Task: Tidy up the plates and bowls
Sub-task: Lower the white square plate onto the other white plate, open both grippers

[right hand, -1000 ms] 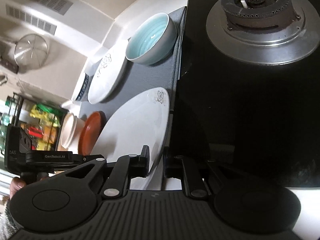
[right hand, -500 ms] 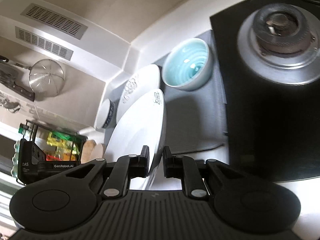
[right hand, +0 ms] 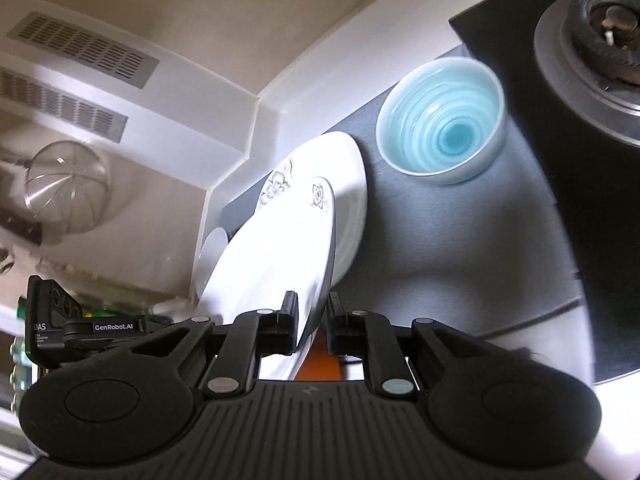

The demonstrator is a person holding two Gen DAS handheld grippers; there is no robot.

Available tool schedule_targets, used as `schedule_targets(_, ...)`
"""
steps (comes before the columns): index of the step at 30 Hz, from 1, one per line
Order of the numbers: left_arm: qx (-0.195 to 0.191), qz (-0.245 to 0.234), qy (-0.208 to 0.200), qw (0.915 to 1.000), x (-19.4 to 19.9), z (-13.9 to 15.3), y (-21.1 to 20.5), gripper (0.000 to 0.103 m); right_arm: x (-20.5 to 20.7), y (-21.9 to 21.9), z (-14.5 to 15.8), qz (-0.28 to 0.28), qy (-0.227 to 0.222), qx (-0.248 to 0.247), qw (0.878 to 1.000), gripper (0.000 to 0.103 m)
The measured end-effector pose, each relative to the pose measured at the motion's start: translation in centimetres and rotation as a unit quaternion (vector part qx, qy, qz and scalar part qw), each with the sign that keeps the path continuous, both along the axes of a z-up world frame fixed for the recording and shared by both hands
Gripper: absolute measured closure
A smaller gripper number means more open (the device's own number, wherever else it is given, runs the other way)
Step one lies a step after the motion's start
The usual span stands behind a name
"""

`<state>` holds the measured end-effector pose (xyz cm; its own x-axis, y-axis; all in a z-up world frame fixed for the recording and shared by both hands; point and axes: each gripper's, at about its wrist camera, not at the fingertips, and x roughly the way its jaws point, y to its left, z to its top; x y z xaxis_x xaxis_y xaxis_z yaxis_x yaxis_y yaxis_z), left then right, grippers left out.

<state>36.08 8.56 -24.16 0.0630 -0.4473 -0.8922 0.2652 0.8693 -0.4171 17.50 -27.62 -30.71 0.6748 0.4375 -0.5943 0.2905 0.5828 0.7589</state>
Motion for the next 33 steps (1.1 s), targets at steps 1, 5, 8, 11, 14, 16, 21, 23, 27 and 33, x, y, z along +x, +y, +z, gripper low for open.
schedule_targets(1,0.003,-0.005,0.004,1.0,0.7,-0.5,0.1,0.079,0.5,0.4,-0.2,-0.002,0.003,-0.003,1.0,0.088)
schedule_targets(5,0.018,-0.018,0.014,0.9996,2.9,-2.5,-0.5,0.079,2.5,1.5,-1.1,-0.012,0.019,-0.014,1.0,0.088)
schedule_targets(8,0.023,-0.022,0.02,0.9993,4.4,-3.7,-0.8,0.079,4.0,1.9,-1.8,-0.013,0.028,-0.022,0.999,0.087)
schedule_targets(11,0.029,-0.023,0.016,0.9992,5.2,-4.1,-0.5,0.079,5.4,2.4,-2.5,-0.002,0.04,-0.037,0.999,0.087)
schedule_targets(14,0.036,-0.024,0.015,0.999,6.1,-4.5,-0.8,0.079,6.4,2.7,-3.1,0.001,0.045,-0.049,0.998,0.087)
schedule_targets(16,0.038,-0.031,0.015,0.9987,6.4,-4.5,-1.0,0.079,6.9,2.9,-3.4,-0.004,0.051,-0.057,0.997,0.087)
schedule_targets(21,0.055,-0.058,0.004,0.9968,6.8,-4.9,-2.3,0.079,7.6,2.9,-3.8,-0.016,0.063,-0.079,0.995,0.089)
schedule_targets(23,0.055,-0.061,0.005,0.9966,7.1,-5.3,-2.5,0.077,8.0,3.0,-3.4,-0.011,0.057,-0.098,0.994,0.088)
schedule_targets(27,0.049,-0.065,0.005,0.9967,7.1,-5.5,-2.1,0.078,8.6,3.3,-3.5,-0.002,0.039,-0.123,0.992,0.088)
schedule_targets(33,0.032,-0.081,0.012,0.9961,6.7,-4.7,-1.2,0.078,9.4,3.0,-4.1,-0.032,0.044,-0.117,0.992,0.088)
